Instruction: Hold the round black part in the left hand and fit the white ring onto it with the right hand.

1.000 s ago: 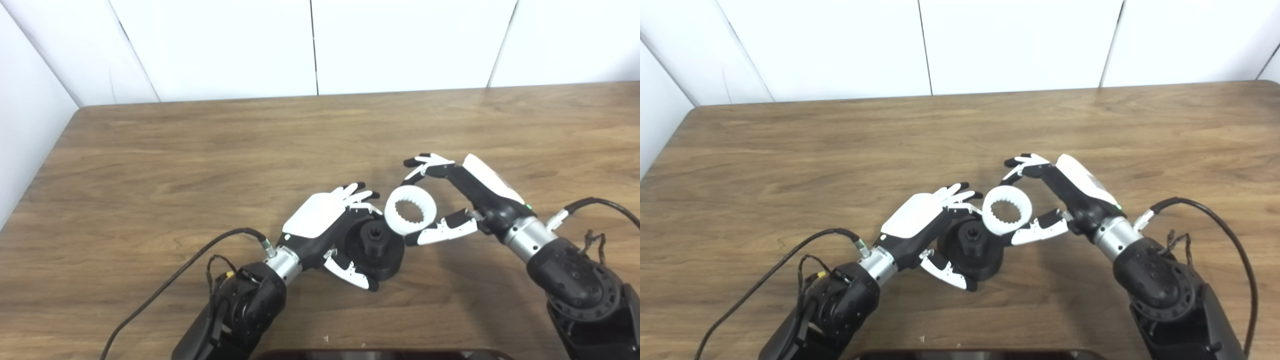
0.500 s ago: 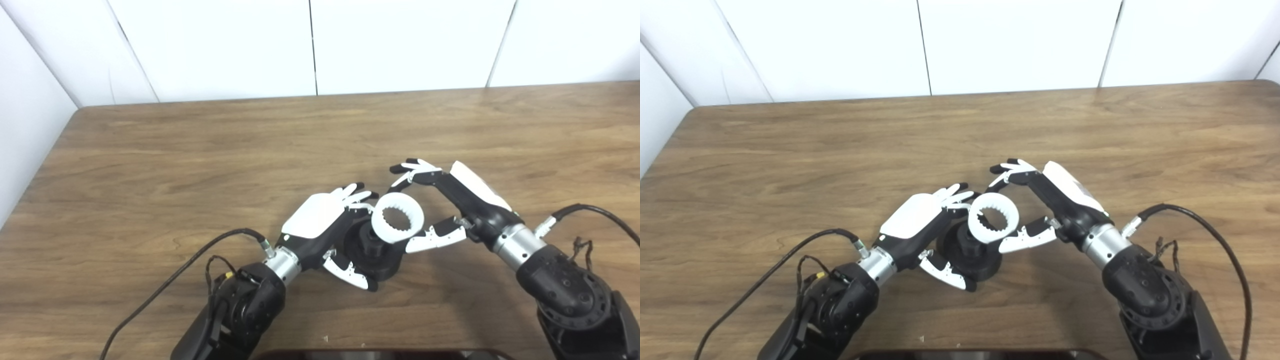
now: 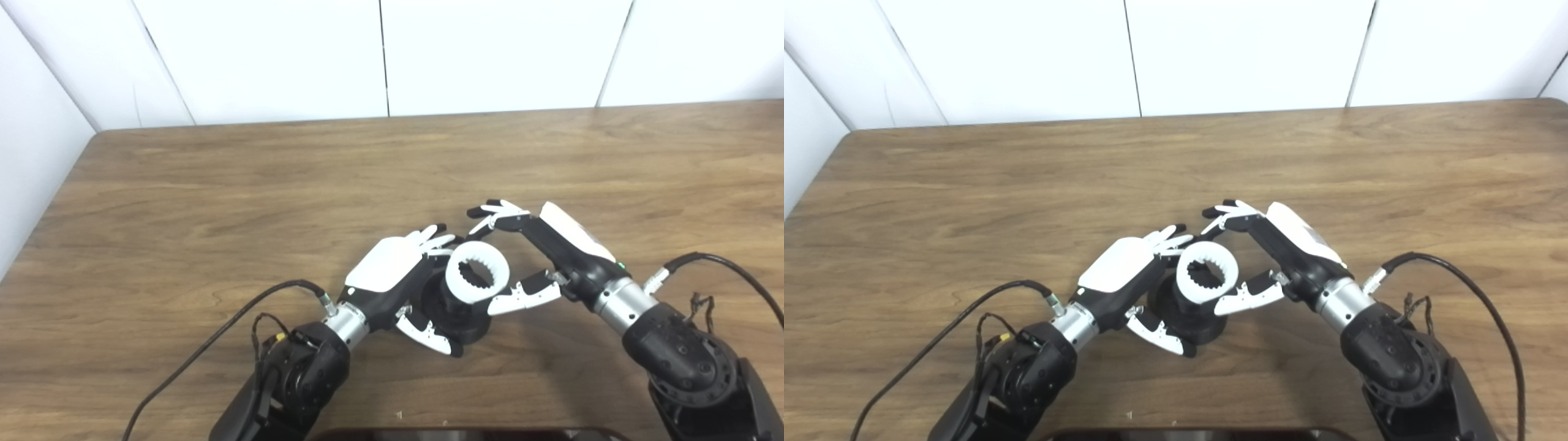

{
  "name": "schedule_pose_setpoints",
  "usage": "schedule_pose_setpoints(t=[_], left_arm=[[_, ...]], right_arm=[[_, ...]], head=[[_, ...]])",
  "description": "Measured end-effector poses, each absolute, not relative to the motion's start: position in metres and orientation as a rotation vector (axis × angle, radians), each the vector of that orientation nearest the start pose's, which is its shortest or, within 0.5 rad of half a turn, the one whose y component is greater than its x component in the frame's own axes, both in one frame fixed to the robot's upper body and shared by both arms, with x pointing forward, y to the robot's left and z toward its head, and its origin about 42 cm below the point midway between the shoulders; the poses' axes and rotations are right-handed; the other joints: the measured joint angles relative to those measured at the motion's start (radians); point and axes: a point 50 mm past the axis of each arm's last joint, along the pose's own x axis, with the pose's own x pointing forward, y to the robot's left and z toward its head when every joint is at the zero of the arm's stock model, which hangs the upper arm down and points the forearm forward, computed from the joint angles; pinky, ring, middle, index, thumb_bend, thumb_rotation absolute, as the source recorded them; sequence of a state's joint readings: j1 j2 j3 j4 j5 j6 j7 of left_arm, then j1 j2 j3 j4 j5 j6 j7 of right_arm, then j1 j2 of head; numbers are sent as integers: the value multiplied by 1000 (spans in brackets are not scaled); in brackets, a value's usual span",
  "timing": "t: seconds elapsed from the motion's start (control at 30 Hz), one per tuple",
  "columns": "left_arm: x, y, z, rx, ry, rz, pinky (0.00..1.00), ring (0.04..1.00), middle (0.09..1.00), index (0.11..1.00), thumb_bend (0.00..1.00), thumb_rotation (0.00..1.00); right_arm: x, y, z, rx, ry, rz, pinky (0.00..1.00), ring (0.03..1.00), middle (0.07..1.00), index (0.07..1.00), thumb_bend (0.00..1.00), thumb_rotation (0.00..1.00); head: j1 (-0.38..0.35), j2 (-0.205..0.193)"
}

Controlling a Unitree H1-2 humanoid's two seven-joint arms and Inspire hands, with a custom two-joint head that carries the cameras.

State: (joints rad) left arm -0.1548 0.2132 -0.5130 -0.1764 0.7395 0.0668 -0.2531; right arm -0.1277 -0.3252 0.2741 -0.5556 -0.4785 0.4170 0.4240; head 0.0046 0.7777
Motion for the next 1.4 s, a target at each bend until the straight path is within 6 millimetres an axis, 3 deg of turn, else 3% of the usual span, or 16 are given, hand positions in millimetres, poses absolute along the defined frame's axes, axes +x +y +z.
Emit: schedule_pose_setpoints(t=[0.77, 1.4], left_arm=[[286, 122, 147, 981, -287, -636, 986, 1000, 931, 601, 910, 226], [287, 121, 146, 983, -289, -639, 985, 1000, 931, 608, 904, 254]], right_arm=[[276, -194, 209, -757, -119, 479, 965, 965, 874, 492, 523, 160], [275, -191, 204, -763, -123, 477, 994, 961, 870, 492, 523, 158]], head=[[-6, -18], [-5, -20]])
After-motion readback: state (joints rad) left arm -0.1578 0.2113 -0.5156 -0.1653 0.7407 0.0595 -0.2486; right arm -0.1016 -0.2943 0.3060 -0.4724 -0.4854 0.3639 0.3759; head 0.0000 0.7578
